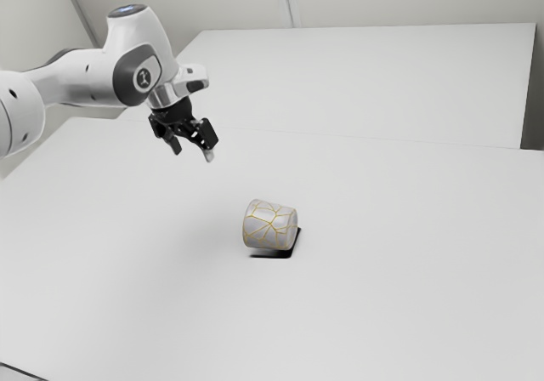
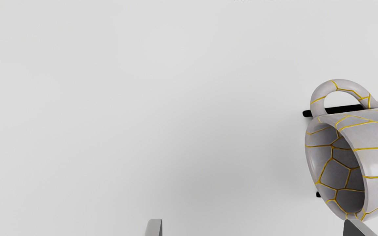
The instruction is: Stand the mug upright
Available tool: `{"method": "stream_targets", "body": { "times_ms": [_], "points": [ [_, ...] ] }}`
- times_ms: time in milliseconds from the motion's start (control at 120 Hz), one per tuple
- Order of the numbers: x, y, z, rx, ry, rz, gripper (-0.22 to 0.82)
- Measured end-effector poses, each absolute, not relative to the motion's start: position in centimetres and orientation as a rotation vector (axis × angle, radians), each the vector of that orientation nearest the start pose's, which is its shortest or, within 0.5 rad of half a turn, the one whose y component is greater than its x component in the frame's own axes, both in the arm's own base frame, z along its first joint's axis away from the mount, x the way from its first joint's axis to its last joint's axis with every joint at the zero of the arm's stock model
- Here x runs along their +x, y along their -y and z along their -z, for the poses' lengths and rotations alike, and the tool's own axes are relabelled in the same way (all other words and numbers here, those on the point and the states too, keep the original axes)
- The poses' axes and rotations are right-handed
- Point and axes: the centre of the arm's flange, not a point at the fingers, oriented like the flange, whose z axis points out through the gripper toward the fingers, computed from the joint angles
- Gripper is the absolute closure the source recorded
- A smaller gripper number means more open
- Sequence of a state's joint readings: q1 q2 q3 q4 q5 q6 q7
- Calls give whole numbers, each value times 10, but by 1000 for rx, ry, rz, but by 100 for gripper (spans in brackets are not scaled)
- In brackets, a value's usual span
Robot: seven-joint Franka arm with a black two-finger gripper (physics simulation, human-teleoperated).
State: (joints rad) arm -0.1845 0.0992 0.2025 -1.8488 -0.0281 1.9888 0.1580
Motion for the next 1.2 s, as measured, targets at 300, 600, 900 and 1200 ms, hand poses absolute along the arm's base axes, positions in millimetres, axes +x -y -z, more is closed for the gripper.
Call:
{"method": "stream_targets", "body": {
  "times_ms": [300,600,900,1200],
  "points": [
    [569,-5,-427,-3386,-52,-37,0],
    [541,2,-360,-3740,89,-205,0],
    [549,5,-325,-3924,55,-110,0],
    [560,9,-311,-4021,-12,76,0]
  ]
}}
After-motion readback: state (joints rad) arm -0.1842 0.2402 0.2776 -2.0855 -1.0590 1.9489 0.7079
